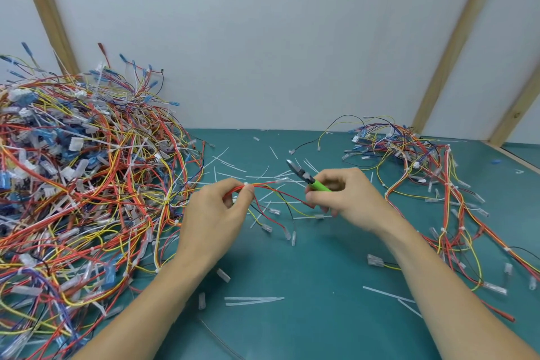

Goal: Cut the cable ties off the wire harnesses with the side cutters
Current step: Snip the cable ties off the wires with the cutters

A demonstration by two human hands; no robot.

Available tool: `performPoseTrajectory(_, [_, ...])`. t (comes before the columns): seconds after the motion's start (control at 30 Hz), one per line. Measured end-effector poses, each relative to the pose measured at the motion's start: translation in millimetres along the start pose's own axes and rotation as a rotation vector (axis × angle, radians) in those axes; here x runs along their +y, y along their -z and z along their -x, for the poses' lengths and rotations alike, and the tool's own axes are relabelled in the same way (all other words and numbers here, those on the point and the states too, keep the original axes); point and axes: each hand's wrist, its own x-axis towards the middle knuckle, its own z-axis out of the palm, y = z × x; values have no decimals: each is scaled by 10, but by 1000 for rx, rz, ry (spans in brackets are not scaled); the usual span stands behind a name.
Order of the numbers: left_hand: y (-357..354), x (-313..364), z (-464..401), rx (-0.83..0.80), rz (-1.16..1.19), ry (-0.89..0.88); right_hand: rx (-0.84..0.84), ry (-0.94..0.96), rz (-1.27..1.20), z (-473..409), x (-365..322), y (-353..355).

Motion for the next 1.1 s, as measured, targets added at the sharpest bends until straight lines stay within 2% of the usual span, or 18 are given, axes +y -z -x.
performPoseTrajectory(0.2, [25, 6, -24, -16, 163, 16, 108, -29, -87, -15, 18, -44])
performPoseTrajectory(0.33, [25, -4, -43, -56, 360, 90, 75, -55, -172, -13, 15, -114])
performPoseTrajectory(0.47, [30, -35, -85, -83, 450, 193, -19, -67, -150, -10, -7, -109])
performPoseTrajectory(0.77, [-10, -64, -112, -60, 607, 308, -20, -120, -266, 15, -35, 11])
performPoseTrajectory(0.83, [-6, -69, -116, -48, 613, 317, 38, -139, -268, -3, -9, 4])
performPoseTrajectory(0.9, [3, -69, -121, -11, 631, 334, 188, -163, -43, -36, 37, -5])
performPoseTrajectory(0.97, [22, -70, -134, 41, 688, 362, 315, -223, 391, -44, 103, -22])
performPoseTrajectory(1.03, [41, -68, -146, 69, 742, 387, 310, -264, 687, -24, 148, -53])
performPoseTrajectory(1.1, [44, -62, -149, 67, 766, 398, 264, -292, 805, -12, 184, -87])
